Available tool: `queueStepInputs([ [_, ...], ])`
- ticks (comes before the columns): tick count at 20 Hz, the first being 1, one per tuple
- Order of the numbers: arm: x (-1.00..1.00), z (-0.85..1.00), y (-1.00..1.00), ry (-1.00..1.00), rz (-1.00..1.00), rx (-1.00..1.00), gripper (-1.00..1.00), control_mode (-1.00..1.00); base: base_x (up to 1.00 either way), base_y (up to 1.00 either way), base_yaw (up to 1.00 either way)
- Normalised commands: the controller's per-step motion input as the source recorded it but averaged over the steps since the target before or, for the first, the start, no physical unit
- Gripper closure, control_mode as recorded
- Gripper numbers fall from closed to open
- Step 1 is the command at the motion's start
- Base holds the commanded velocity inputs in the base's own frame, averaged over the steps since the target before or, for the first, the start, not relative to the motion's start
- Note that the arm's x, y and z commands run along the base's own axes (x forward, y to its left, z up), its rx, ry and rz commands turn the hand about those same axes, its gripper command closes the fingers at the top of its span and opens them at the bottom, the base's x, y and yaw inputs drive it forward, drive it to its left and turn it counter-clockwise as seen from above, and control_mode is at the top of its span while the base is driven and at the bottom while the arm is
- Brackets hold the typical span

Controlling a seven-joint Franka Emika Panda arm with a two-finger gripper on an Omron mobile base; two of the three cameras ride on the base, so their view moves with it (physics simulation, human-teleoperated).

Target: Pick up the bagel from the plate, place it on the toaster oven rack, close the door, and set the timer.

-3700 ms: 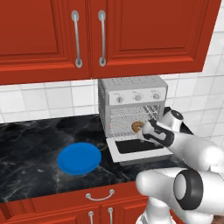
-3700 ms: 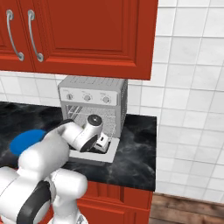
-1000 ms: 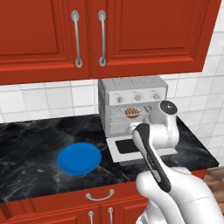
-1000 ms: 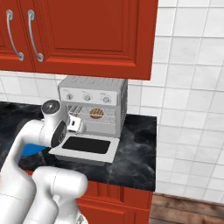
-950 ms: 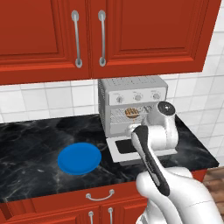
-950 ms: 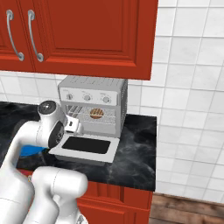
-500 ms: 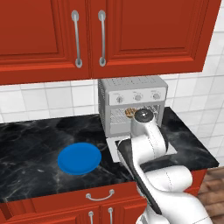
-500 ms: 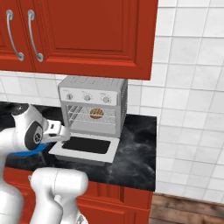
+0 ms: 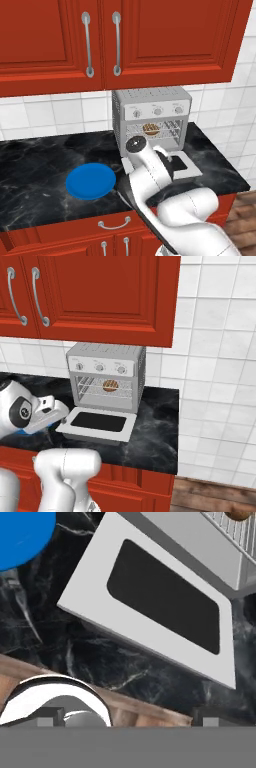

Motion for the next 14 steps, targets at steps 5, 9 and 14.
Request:
queueStepInputs([
  [5,0.0,-0.55,0.17,-0.04,0.15,-0.27,-1.0,-1.0,0.0,0.0,0.0],
  [9,0.1,-0.51,0.14,-0.07,0.12,-0.23,-1.0,-1.0,0.0,0.0,0.0],
  [14,0.37,-0.33,0.23,0.0,0.02,-0.25,-1.0,-1.0,0.0,0.0,0.0],
])
